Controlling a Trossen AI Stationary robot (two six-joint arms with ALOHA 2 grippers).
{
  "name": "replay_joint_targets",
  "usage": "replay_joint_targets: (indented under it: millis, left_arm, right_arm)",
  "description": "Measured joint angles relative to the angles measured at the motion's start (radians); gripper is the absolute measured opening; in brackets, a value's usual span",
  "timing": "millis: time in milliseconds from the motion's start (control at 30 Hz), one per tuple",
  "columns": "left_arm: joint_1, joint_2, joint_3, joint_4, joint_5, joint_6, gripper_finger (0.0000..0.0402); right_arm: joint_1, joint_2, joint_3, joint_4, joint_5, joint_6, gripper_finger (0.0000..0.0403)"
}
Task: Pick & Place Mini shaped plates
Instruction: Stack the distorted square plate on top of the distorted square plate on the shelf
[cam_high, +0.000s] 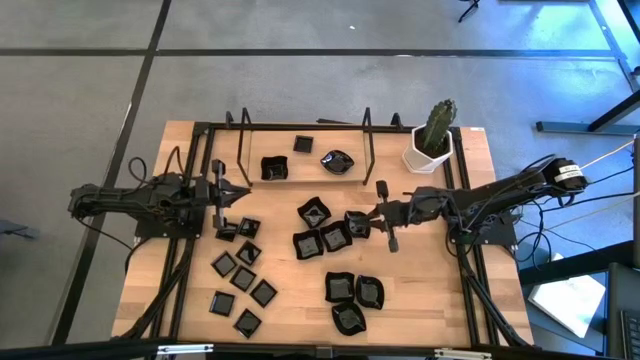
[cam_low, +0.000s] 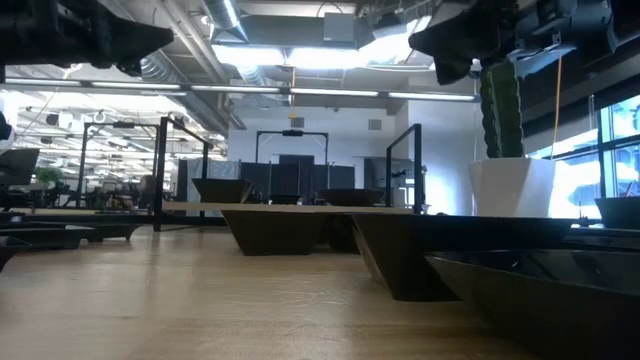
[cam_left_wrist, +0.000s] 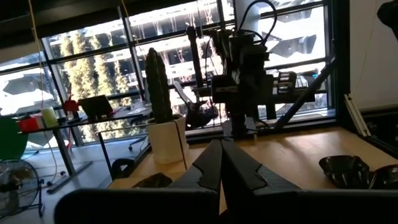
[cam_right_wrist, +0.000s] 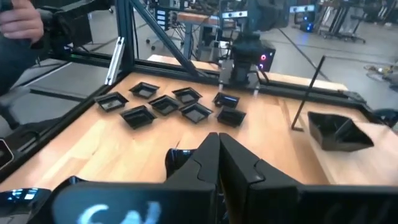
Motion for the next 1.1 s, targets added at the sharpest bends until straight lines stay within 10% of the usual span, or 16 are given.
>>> replay_joint_targets:
  millis: [800, 1100]
  left_arm:
    - [0.0, 0.0, 0.0, -0.089, 0.015, -0.08, 0.0004]
    - [0.0, 0.0, 0.0, -0.105, 0.008, -0.085, 0.0007]
  right_arm:
    - [0.0, 0.07, 0.003, 0.027, -0.001, 0.018, 0.0011]
    - [0.013, 0.291, 0.425, -0.494, 0.059, 0.103, 0.0012]
